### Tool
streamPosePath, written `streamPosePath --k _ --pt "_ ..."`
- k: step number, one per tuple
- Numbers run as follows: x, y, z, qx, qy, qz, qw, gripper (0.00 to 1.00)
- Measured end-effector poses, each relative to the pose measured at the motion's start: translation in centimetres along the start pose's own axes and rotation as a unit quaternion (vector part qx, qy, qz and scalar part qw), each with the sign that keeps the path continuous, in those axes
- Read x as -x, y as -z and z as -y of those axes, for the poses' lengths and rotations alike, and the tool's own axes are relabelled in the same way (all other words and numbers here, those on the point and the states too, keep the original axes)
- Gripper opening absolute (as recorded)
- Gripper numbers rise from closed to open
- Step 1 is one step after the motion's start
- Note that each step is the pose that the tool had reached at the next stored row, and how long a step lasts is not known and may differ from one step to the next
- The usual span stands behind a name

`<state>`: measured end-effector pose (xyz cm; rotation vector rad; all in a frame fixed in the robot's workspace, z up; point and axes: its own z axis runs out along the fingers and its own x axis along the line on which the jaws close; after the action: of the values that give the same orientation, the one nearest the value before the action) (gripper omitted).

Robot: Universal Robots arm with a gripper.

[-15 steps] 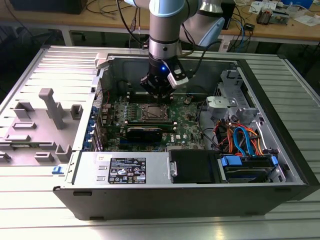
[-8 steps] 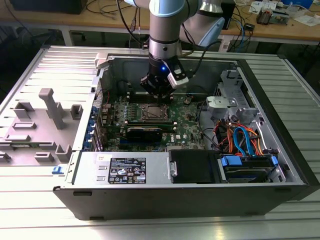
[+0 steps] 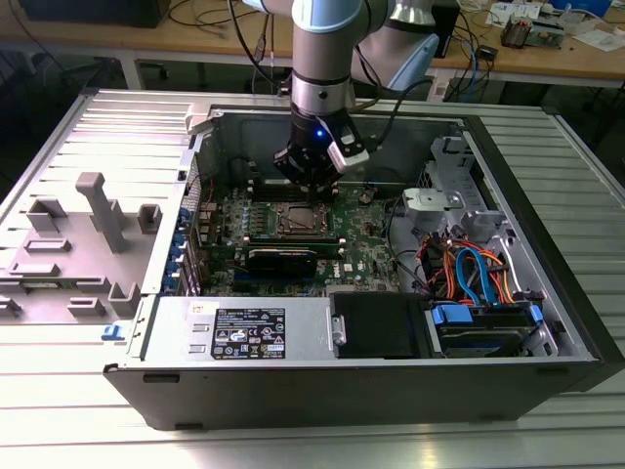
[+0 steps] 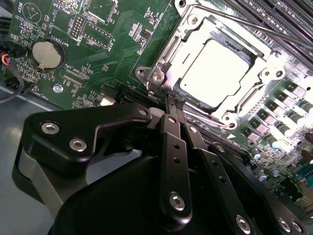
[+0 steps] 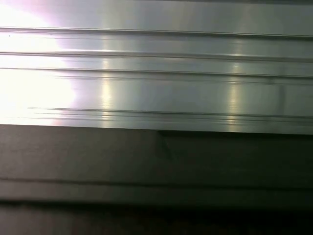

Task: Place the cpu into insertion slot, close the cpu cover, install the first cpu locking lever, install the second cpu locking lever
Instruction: 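Install the first cpu locking lever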

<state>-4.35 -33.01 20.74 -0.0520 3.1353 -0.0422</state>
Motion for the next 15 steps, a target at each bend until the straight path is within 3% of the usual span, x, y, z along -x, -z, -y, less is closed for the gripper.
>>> streamPosePath --k 15 --pt "0.1 -0.39 0.2 -0.0006 0.0 -0.0001 1.0 0.11"
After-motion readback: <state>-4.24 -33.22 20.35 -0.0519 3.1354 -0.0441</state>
